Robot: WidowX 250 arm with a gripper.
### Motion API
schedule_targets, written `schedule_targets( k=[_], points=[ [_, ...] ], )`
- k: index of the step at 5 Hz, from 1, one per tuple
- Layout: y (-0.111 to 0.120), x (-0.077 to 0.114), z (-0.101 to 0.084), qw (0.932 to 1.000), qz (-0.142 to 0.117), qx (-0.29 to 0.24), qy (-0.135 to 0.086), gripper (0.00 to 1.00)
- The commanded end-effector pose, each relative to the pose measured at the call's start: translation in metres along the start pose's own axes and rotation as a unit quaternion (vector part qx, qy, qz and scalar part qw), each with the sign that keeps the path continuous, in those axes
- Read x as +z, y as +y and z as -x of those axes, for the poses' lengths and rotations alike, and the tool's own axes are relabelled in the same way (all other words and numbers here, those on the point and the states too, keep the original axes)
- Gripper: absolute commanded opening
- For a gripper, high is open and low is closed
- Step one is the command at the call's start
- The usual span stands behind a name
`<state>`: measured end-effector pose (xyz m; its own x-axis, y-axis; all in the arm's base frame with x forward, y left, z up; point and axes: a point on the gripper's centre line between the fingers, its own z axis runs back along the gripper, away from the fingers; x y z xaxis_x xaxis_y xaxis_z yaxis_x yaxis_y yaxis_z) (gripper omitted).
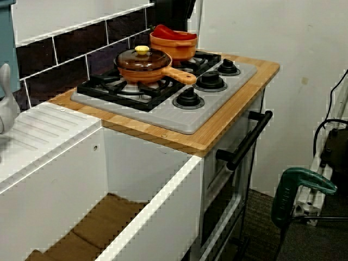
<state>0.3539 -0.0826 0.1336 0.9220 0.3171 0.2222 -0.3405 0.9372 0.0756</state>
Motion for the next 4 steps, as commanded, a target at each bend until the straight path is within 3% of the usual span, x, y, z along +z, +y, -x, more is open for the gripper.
schedule_targets(
  k=[1, 4],
  points=[
    [-0.003, 0.003, -0.013, 0.9996, 0.012, 0.009, -0.026, 1.00],
    [-0.008, -0.021, -0.021, 0.9995, 0.003, 0.007, -0.029, 1.00]
  ],
)
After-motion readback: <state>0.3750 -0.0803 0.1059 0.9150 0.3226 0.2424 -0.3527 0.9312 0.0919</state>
